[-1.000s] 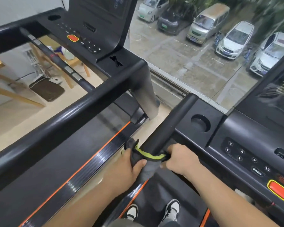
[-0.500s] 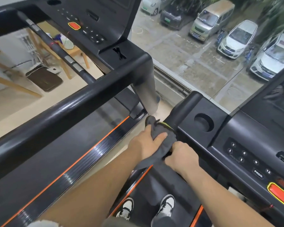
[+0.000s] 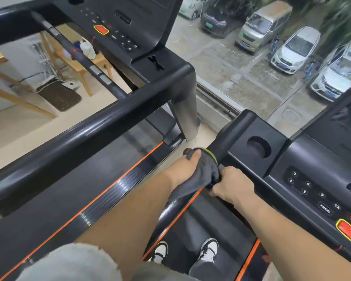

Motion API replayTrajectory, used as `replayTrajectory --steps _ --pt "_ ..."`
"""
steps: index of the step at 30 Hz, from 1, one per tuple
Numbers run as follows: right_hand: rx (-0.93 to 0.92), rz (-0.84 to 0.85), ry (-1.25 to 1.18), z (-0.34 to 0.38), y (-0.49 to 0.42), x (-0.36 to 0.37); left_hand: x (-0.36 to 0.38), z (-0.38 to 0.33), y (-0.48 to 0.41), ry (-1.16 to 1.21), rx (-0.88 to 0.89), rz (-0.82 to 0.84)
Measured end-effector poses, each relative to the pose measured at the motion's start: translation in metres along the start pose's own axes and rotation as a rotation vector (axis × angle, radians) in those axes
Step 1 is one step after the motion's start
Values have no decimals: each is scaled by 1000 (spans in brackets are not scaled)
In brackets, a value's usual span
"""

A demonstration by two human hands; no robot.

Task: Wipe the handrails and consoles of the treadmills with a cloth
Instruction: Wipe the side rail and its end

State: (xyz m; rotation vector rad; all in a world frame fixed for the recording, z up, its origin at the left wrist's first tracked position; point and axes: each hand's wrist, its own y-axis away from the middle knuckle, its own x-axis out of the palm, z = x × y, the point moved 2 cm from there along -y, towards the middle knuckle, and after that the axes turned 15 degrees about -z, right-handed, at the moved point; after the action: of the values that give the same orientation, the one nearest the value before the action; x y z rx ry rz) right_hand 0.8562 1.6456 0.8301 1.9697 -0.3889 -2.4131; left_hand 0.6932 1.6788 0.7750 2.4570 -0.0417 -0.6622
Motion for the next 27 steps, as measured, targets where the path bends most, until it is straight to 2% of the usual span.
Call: replayTrajectory --steps 4,9,12,19,23,25,27 --pt "-16 -27 53 2 6 0 -18 51 34 12 105 -10" --pt "-23 -49 84 3 10 -1 -52 117 114 -292 272 -166" --pt "-24 -85 65 2 16 3 -53 112 123 -511 306 -220" --pt "-43 -101 92 8 23 1 -7 47 88 -618 472 -376" --pt "-54 -106 121 13 23 3 -7 82 119 -775 658 -477" --pt "-57 -112 107 12 28 6 -16 109 135 -774 721 -472" --pt "-70 -114 60 9 35 11 -30 120 150 -784 701 -421"
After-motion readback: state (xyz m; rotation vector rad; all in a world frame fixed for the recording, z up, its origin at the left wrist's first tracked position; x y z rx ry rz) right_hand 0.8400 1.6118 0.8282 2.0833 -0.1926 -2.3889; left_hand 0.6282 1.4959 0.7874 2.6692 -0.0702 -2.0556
